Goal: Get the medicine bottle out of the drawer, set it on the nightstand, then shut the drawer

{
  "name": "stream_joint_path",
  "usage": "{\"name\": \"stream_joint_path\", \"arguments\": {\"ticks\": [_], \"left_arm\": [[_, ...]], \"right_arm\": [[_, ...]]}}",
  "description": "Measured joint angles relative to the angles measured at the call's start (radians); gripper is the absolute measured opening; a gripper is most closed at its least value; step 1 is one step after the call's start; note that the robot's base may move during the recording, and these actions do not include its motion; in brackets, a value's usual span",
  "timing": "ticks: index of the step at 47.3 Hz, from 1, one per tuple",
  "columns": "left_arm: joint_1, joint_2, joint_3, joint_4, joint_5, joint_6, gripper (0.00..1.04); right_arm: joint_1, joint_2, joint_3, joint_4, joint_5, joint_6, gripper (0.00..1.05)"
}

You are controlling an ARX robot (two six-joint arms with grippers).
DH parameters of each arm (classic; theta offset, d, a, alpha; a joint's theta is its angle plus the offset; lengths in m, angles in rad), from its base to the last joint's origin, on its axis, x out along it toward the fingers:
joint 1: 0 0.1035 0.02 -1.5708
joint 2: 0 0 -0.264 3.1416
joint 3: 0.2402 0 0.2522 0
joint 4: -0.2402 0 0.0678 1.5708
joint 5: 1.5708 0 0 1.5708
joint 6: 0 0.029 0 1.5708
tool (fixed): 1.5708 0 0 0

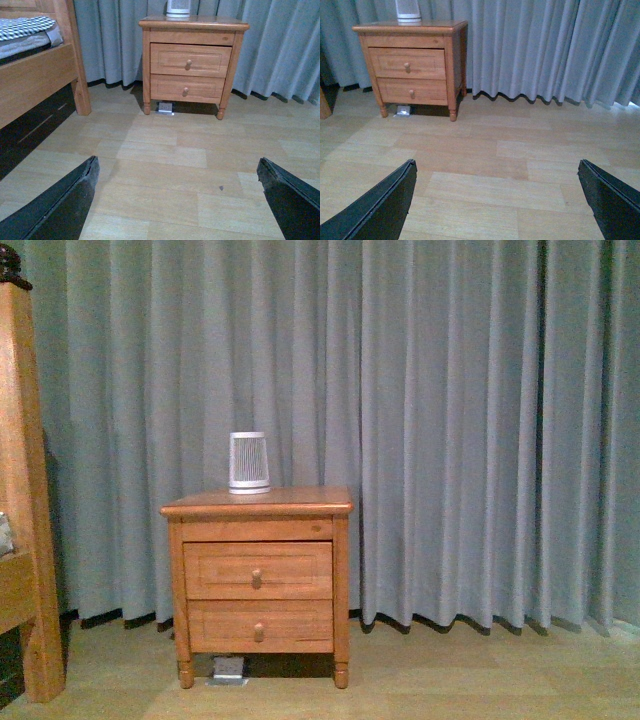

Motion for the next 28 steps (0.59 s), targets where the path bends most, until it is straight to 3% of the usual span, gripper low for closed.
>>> {"name": "stream_joint_path", "arguments": {"ticks": [28], "left_arm": [[0.0,0.0,0.0,0.0,0.0,0.0,0.98]], "right_arm": [[0.0,0.0,0.0,0.0,0.0,0.0,0.98]]}}
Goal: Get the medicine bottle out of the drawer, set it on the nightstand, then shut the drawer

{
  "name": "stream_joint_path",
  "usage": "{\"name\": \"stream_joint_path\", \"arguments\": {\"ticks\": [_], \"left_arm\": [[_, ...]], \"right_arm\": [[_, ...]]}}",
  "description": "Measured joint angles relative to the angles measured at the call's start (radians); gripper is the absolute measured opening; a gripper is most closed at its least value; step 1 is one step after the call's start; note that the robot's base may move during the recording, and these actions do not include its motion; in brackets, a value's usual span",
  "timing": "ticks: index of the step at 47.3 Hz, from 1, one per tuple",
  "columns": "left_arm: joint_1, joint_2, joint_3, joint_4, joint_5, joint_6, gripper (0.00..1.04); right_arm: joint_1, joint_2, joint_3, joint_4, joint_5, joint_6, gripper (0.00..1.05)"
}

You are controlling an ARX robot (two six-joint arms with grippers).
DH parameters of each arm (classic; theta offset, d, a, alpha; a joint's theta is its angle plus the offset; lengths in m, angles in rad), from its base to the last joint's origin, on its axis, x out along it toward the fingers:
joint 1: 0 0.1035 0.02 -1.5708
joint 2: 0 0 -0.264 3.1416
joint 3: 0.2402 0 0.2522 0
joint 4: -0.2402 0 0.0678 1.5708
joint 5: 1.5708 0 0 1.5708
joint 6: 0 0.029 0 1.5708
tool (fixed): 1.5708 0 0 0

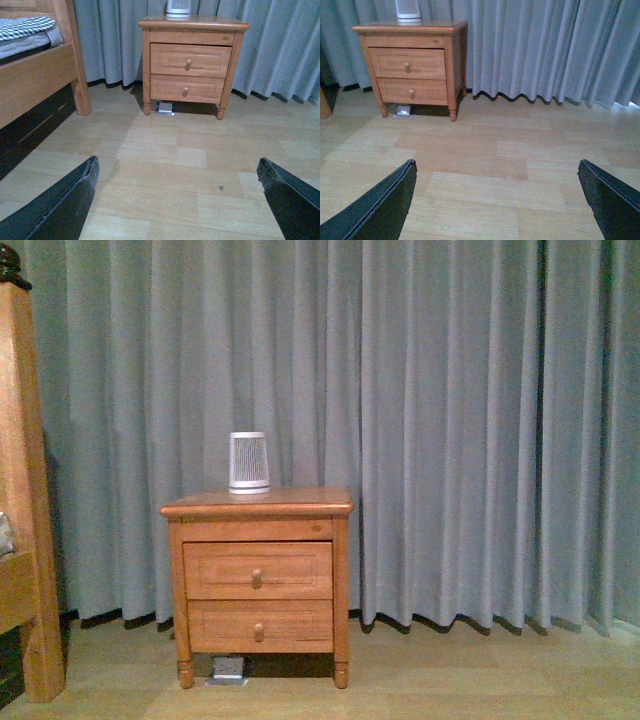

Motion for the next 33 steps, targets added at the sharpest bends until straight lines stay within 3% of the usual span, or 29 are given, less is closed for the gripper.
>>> {"name": "stream_joint_path", "arguments": {"ticks": [33], "left_arm": [[0.0,0.0,0.0,0.0,0.0,0.0,0.98]], "right_arm": [[0.0,0.0,0.0,0.0,0.0,0.0,0.98]]}}
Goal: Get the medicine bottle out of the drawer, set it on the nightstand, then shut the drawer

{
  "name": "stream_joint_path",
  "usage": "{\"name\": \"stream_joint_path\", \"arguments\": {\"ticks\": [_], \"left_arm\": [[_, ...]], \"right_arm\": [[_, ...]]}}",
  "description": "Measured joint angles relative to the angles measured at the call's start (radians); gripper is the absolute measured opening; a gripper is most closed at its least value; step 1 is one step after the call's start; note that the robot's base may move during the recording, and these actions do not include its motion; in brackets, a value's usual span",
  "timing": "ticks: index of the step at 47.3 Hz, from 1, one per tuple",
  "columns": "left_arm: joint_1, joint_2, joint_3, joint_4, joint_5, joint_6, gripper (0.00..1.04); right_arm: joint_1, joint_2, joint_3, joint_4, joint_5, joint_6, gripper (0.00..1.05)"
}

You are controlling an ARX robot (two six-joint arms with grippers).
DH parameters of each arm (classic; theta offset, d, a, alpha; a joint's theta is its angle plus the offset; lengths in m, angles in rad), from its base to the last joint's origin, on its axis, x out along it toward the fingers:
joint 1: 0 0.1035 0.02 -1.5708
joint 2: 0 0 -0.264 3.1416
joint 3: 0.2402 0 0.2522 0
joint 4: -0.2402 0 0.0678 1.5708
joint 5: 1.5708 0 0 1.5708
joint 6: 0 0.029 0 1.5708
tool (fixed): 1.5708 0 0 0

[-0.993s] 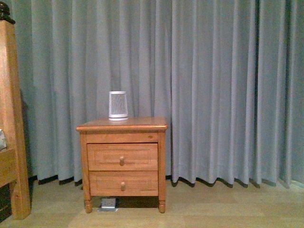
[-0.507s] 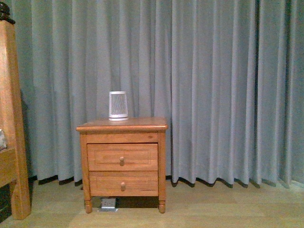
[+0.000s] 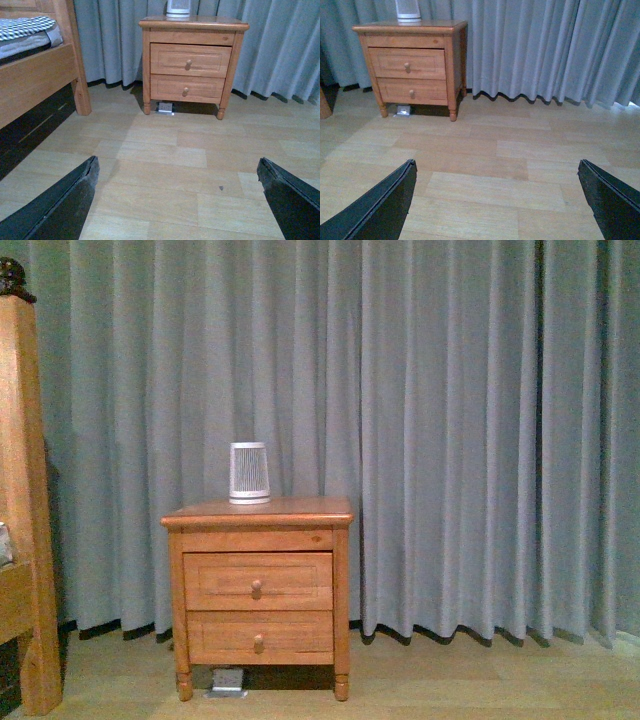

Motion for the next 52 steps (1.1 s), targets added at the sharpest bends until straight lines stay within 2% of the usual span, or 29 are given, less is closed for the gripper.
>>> {"name": "stream_joint_path", "arguments": {"ticks": [52], "left_arm": [[0.0,0.0,0.0,0.0,0.0,0.0,0.98]], "right_arm": [[0.0,0.0,0.0,0.0,0.0,0.0,0.98]]}}
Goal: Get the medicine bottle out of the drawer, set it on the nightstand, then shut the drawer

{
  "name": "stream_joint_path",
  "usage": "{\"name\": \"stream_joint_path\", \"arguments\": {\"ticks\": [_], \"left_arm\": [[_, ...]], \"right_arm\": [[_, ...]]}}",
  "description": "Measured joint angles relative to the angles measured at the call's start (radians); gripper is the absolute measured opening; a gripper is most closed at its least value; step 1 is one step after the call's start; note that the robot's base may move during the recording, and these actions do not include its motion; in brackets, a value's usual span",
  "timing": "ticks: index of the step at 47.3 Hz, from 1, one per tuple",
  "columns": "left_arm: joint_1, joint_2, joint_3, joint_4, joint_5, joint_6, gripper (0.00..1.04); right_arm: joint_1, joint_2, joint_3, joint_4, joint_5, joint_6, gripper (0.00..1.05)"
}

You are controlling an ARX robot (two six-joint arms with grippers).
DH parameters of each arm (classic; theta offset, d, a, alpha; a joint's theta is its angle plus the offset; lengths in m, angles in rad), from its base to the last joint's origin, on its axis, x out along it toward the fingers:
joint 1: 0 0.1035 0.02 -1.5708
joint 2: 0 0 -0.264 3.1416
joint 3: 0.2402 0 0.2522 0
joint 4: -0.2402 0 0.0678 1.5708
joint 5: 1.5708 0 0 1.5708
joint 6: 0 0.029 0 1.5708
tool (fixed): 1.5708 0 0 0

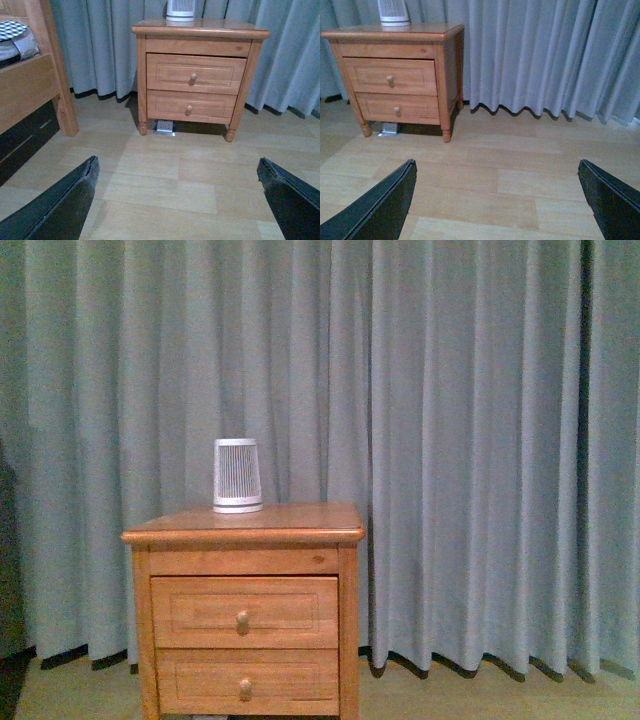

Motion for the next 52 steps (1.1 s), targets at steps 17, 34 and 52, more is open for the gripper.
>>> {"name": "stream_joint_path", "arguments": {"ticks": [17,34,52], "left_arm": [[0.0,0.0,0.0,0.0,0.0,0.0,0.98],[0.0,-0.002,0.0,0.0,0.003,0.0,0.98],[0.101,0.16,0.053,-0.1,0.267,-0.153,0.98]], "right_arm": [[0.0,0.0,0.0,0.0,0.001,0.0,0.98],[0.0,0.0,0.0,0.0,0.0,0.0,0.98],[0.0,0.0,0.0,0.0,0.0,0.0,0.98]]}}
